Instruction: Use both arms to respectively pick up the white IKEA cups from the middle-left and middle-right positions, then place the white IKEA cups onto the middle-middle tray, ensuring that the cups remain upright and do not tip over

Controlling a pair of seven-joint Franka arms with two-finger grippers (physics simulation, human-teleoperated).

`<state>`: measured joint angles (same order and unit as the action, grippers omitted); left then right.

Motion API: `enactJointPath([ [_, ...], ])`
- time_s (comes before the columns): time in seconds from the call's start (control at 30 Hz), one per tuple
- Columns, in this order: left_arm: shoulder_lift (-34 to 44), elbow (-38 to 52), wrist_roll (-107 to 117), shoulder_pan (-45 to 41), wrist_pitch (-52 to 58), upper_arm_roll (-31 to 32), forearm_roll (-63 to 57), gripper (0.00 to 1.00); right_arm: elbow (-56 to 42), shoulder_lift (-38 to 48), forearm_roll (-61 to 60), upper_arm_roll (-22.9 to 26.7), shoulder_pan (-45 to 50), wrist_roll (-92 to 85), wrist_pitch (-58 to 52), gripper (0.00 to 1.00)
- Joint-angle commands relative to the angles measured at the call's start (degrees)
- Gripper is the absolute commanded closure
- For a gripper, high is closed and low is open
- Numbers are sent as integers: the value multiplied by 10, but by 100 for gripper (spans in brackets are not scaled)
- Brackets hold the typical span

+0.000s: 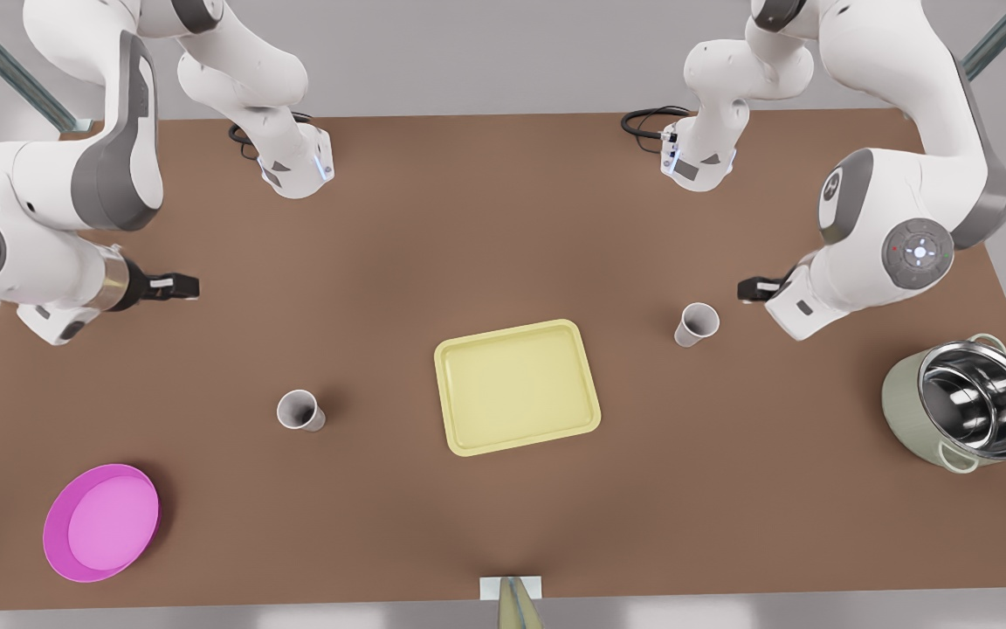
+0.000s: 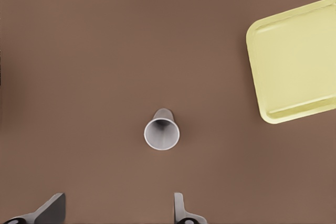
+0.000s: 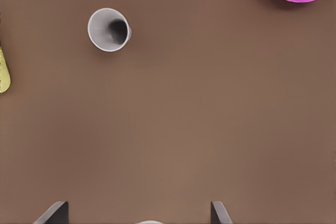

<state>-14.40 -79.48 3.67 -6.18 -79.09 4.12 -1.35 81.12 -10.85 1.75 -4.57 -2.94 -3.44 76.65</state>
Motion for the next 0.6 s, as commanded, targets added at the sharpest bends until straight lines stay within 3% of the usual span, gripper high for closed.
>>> enactJointPath([
  [0.0,2,0,36,0,-58,0,0,0,2,1,-3,-1,0,-40,63,0],
  [0.07,0,-29,35,-1,-69,-6,0,0,4,-12,6,-2,5,-40,61,0],
  [0.13,2,-150,35,-1,-225,-38,3,0,1,-56,6,-4,12,-14,89,0],
  [0.3,3,-321,5,-1,-388,-55,42,0,-3,-193,-22,-4,27,2,306,0],
  [0.57,-1,-424,-17,-2,-428,-54,72,0,33,-234,-19,-4,40,36,374,0],
])
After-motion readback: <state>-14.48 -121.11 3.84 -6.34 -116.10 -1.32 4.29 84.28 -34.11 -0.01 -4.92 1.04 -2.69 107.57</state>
